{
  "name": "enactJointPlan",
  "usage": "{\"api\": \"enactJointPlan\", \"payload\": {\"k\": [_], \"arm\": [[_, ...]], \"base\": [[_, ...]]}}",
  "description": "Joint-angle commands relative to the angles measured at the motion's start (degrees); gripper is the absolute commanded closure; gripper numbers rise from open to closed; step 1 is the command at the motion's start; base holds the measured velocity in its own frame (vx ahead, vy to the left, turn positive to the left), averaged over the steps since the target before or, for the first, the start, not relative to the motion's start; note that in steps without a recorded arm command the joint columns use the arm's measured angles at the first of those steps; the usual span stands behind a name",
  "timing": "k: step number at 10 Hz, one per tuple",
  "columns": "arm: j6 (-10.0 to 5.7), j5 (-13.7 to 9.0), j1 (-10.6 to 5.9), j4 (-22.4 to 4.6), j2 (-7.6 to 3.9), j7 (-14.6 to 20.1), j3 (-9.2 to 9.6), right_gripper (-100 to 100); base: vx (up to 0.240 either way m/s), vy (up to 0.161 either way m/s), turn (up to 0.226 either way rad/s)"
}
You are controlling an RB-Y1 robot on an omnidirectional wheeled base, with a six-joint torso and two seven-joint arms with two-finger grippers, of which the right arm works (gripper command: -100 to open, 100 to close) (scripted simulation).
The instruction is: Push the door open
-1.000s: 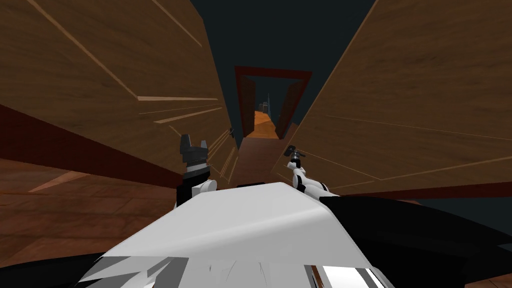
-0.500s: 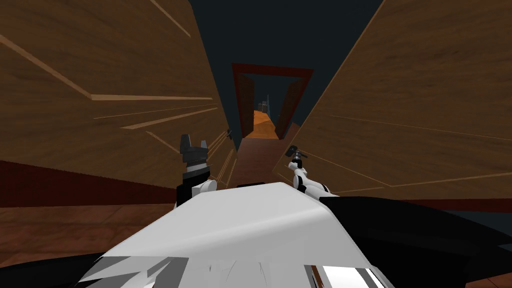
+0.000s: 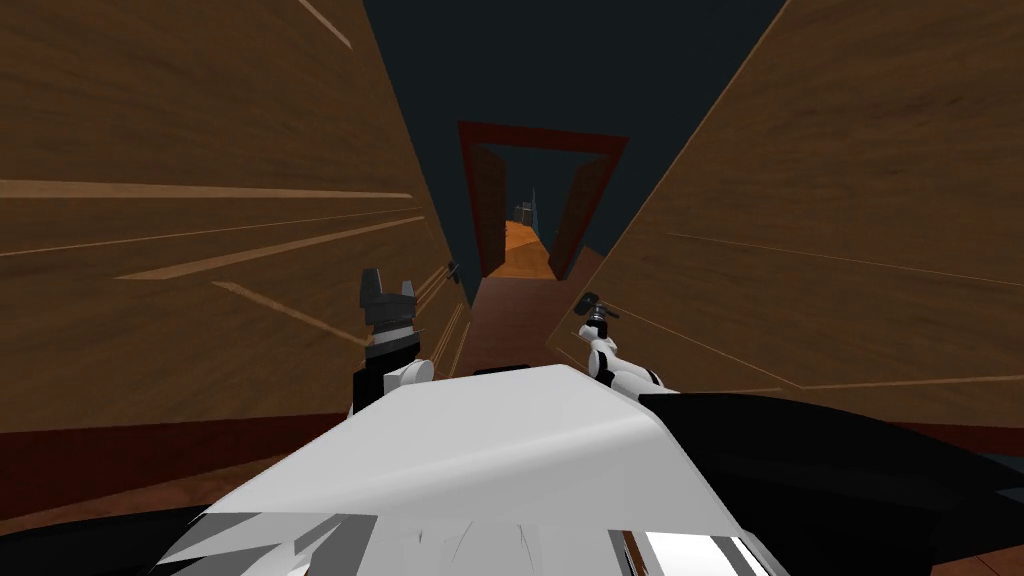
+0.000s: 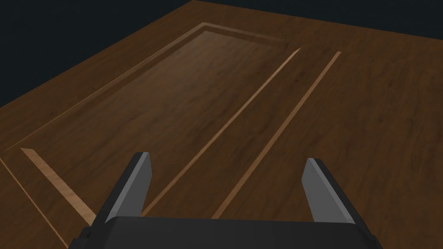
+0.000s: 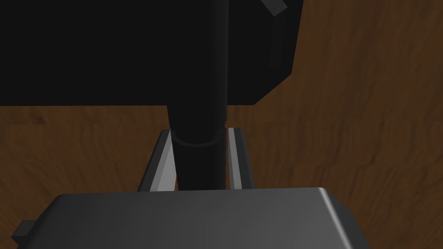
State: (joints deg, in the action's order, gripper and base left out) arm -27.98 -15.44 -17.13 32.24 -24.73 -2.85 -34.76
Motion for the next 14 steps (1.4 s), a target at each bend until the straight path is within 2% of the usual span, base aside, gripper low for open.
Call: {"api": "enactJointPlan", "payload": {"k": [1,3,4,5,6,10,11,14], "arm": [[-0.96,-0.41,0.36,-0.83,-0.93,-0.1,-1.15,100],[-1.13,-0.89,0.77,-1.17,-1.37,-0.59,-2.43,100],[-1.13,-0.89,0.77,-1.17,-1.37,-0.59,-2.43,100],[-1.31,-1.4,1.2,-1.51,-1.83,-1.09,-3.75,100],[-1.35,-1.52,1.31,-1.6,-1.95,-1.22,-4.08,100],[-1.35,-1.52,1.31,-1.6,-1.95,-1.22,-4.08,100],[-1.53,-2.03,1.73,-1.94,-2.41,-1.72,-5.4,100],[-1.75,-2.64,2.26,-2.36,-2.97,-2.34,-7.02,100]], "base": [[0.153,-0.026,-0.036],[0.226,-0.026,-0.068],[0.114,-0.045,-0.029],[0.131,-0.071,-0.019],[0.188,-0.048,-0.052],[0.049,-0.005,-0.01],[0.121,-0.011,-0.031],[0.203,-0.03,-0.075]]}}
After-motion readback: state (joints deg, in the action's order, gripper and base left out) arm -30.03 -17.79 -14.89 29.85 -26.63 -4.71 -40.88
